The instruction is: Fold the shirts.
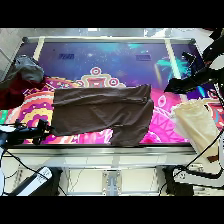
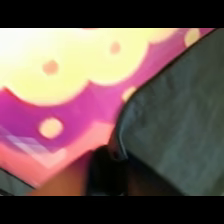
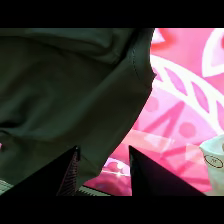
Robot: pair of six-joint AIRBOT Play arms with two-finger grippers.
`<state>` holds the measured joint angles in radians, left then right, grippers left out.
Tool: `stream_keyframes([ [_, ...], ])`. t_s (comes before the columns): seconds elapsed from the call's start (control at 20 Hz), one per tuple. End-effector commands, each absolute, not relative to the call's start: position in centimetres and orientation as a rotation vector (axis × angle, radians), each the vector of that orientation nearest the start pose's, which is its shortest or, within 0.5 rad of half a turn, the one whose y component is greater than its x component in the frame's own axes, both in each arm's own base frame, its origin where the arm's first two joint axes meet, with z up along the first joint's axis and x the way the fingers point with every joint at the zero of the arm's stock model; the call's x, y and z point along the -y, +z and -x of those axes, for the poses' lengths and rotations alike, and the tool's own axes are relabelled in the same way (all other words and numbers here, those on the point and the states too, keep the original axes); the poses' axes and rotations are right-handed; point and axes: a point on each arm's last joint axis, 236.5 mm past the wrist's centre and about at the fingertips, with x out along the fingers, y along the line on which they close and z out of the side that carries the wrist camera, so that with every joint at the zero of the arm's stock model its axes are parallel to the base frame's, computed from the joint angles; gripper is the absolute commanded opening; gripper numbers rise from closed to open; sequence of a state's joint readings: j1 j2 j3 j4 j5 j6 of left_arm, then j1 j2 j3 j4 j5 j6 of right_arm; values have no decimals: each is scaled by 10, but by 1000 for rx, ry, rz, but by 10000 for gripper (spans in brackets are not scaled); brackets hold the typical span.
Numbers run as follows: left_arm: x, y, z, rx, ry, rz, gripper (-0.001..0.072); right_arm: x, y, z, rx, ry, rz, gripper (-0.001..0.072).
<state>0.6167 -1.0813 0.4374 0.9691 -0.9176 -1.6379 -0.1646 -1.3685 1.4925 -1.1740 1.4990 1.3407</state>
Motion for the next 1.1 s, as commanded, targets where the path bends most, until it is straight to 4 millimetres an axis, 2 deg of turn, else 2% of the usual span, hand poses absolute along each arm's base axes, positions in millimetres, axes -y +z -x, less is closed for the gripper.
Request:
stream_keyframes([
  [0.0, -37, -118, -249, -1255, 406, 1154, 12, -17, 84, -388, -1305, 287, -175, 347],
  [0.15, -37, -115, -251, -1246, 402, 1154, 12, 7, 79, -372, -1366, 230, -73, 347],
  [0.25, -38, -111, -253, -1230, 397, 1143, 12, 10, 76, -358, -1402, 250, -44, 347],
  [0.35, -40, -106, -255, -1210, 393, 1134, 12, 4, 47, -332, -1470, 283, -126, 347],
  [0.45, -41, -102, -256, -1193, 391, 1128, 12, -22, 2, -293, -1540, 382, -311, 347],
  [0.5, -42, -100, -257, -1186, 390, 1126, 12, -46, -16, -271, -1561, 460, -443, 347],
  [0.55, -42, -99, -257, -1183, 389, 1124, 12, -67, -29, -256, -1566, 511, -568, 351],
  [0.6, -42, -99, -257, -1182, 387, 1120, 12, -85, -40, -243, -1577, 534, -695, 389],
  [0.65, -42, -99, -257, -1182, 386, 1121, 12, -98, -51, -233, -1586, 531, -783, 437],
  [0.7, -42, -99, -257, -1182, 386, 1121, 12, -108, -59, -224, -1596, 524, -833, 439],
  [0.9, -42, -99, -257, -1184, 385, 1121, 12, -127, -92, -201, -1628, 489, -821, 439],
  [1.05, -42, -99, -257, -1184, 386, 1121, 12, -137, -104, -203, -1614, 479, -753, 439],
])
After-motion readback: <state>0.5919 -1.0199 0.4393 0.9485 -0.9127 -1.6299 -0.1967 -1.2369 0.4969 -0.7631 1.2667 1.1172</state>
